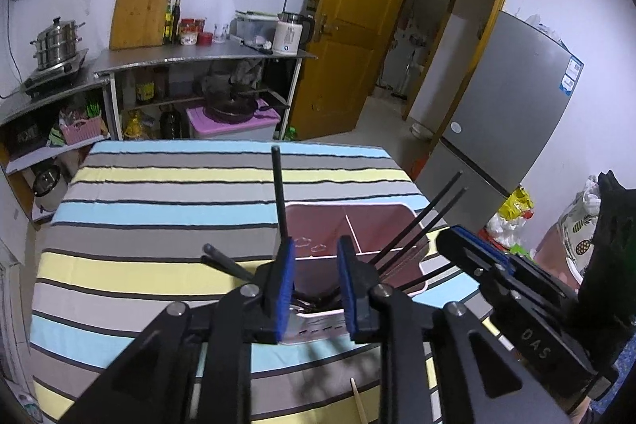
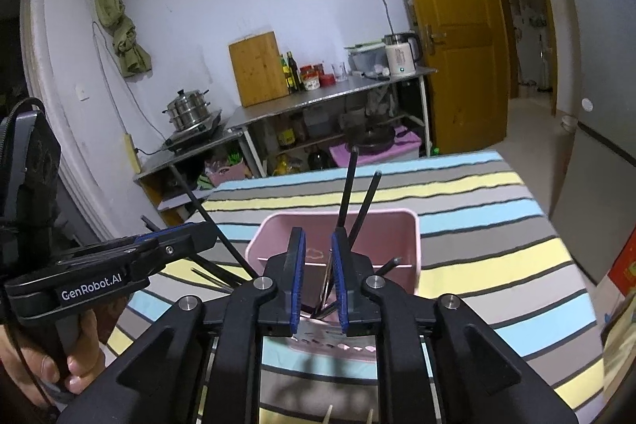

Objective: Organize utensils
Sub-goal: 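Lower the skewers into the basket and open both grippers, then move both open grippers back toward the remaining wooden chopsticks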

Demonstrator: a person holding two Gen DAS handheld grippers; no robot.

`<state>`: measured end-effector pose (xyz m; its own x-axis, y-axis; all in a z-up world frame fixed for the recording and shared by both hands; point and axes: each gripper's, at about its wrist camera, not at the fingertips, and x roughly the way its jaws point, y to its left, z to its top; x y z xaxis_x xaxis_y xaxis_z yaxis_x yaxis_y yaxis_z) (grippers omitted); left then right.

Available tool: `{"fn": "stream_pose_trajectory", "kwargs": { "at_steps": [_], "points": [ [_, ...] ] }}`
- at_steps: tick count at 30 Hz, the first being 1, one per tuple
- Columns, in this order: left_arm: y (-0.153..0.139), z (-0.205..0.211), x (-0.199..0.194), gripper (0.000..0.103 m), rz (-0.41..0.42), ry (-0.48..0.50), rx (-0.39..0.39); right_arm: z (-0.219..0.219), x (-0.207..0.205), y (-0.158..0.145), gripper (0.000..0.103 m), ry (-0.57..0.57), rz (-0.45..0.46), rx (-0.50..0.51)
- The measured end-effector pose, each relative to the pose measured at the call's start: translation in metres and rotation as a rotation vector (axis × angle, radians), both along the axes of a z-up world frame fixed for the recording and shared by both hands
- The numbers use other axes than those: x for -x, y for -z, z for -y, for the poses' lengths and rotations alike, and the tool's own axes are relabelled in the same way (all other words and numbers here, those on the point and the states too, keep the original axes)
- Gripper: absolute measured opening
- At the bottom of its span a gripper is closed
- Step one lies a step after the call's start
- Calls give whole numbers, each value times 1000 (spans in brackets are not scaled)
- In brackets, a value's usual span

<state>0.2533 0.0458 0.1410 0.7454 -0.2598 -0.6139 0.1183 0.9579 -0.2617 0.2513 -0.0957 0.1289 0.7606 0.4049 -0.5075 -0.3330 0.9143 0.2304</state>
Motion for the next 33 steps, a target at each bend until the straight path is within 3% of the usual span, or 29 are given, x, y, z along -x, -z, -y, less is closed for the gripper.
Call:
{"fn": "stream_pose_trajectory", "kwargs": {
  "at_steps": [10, 22, 33],
  "points": [
    [-13, -3, 47, 23, 69, -4, -25, 17, 50, -16, 14, 9, 52, 14],
    [28, -3, 106, 23, 45, 3, -3, 48, 105, 17, 14, 51, -13, 15],
    [63, 12, 131, 23, -10, 40, -17, 64, 126, 49, 14, 74, -82, 15]
  ]
}}
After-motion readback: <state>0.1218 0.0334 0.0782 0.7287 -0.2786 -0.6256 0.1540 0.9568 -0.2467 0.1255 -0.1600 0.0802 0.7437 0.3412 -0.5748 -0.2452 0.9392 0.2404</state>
